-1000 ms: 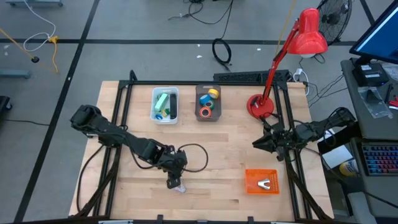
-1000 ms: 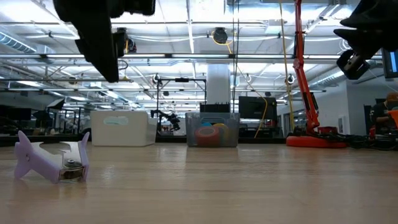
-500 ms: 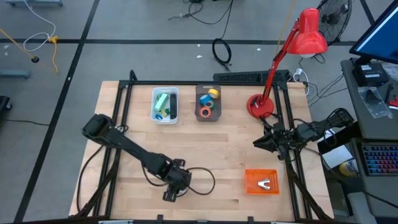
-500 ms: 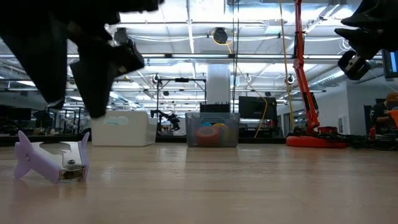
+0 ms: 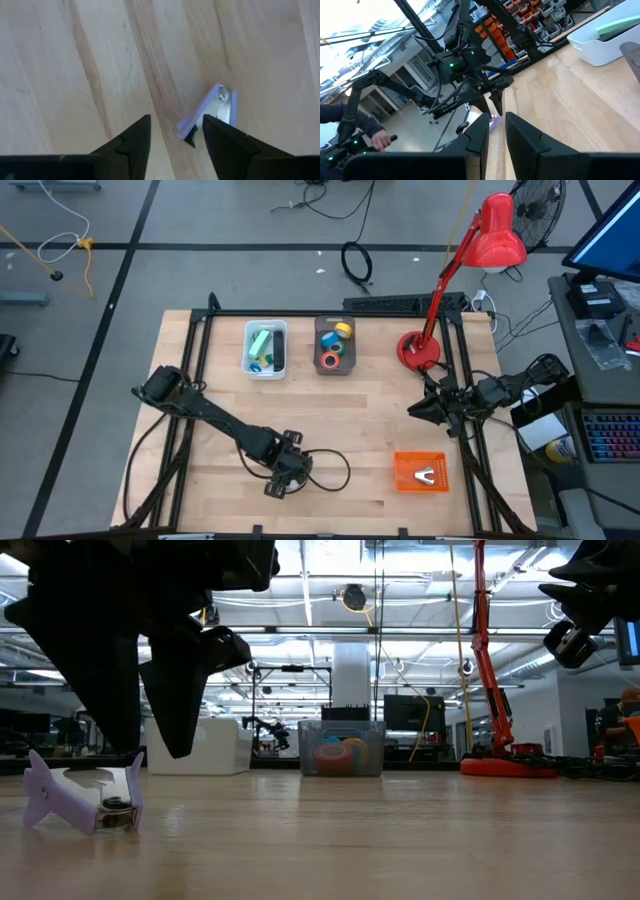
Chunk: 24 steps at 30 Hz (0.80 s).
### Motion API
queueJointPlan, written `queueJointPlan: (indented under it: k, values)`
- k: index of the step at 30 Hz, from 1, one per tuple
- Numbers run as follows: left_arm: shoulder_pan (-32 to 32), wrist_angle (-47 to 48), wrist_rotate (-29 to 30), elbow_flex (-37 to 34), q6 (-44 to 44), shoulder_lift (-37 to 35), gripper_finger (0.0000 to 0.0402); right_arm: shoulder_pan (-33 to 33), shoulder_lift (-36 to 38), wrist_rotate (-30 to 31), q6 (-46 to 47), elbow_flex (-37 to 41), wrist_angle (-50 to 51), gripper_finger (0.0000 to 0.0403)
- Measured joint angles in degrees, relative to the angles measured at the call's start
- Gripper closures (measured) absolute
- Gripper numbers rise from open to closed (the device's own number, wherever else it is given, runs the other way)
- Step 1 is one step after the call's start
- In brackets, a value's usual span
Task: Pick and place Stapler, Stapler remover, tape
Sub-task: Put the violet staple remover into the orange bin
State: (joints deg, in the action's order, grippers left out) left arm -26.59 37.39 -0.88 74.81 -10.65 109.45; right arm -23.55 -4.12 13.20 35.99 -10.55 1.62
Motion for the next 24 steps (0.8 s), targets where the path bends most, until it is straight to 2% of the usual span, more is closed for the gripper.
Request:
queueJointPlan:
  k: [6, 11, 19, 24]
  values:
    - [0.00, 1.81, 2.43, 0.00, 3.01, 0.19, 0.0274, -0.02, 0.00, -0.01, 0.00, 0.00, 0.07, 0.0348]
    - [0.04, 1.77, 3.43, 0.00, 4.45, 0.21, 0.0303, -0.02, 0.00, -0.01, -0.04, 0.00, 0.09, 0.0348]
    - [0.04, 1.10, 2.15, 0.00, 5.07, 0.21, 0.0309, -0.02, 0.00, -0.02, -0.09, -0.01, 0.08, 0.0348]
    - [-0.50, -0.63, 1.97, -0.02, 8.78, 0.21, 0.0309, -0.02, 0.00, -0.01, -0.11, -0.02, 0.07, 0.0348]
